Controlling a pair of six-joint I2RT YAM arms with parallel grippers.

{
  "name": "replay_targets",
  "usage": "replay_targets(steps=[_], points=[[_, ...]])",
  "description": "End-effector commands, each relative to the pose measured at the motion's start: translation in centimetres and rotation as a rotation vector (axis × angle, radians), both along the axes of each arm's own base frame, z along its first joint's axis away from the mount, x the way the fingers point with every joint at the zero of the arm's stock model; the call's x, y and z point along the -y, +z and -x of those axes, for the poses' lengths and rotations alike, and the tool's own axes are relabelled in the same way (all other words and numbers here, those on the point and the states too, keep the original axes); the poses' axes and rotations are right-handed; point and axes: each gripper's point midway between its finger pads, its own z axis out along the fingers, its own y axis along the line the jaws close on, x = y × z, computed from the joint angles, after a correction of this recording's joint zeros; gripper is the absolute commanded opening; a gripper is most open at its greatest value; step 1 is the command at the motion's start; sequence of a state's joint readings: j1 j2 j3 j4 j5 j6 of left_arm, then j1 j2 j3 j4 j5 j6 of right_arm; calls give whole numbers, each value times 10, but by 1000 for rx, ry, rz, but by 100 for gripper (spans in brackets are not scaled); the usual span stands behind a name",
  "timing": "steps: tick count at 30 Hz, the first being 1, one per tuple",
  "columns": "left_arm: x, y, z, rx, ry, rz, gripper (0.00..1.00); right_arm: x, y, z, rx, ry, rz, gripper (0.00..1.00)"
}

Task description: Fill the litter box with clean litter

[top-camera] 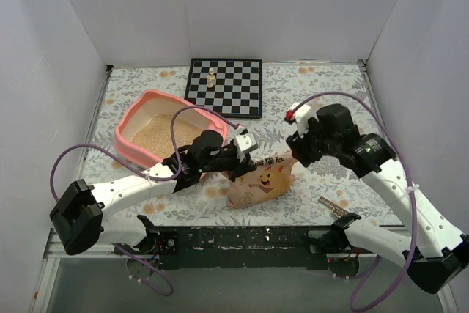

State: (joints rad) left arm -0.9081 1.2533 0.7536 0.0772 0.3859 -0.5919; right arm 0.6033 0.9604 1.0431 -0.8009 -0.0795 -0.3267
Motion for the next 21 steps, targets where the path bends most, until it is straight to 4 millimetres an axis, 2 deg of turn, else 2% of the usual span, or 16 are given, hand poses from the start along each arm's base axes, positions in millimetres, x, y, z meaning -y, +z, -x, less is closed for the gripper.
replay_targets(steps=[1,4,7,10,11,15,19,21], points=[[-12,27,-27,61,154,-7,0,29,28,7,-139,-352,-12,64],[-16,28,-31,62,179,-24,0,37,14,19,-262,-528,-25,64],[-20,39,-33,72,200,-13,0,45,-5,24,-342,-675,-69,58],[-25,48,-32,72,210,11,0,64,-46,34,-423,-821,-40,57],[-26,51,-31,71,211,16,0,69,-57,38,-443,-865,-25,54],[-28,57,-26,58,203,29,0,74,-98,65,-568,-926,28,49],[-27,52,-22,31,194,43,0,78,-123,78,-623,-961,59,47],[-24,49,-19,3,185,46,0,87,-134,84,-630,-1007,115,48]])
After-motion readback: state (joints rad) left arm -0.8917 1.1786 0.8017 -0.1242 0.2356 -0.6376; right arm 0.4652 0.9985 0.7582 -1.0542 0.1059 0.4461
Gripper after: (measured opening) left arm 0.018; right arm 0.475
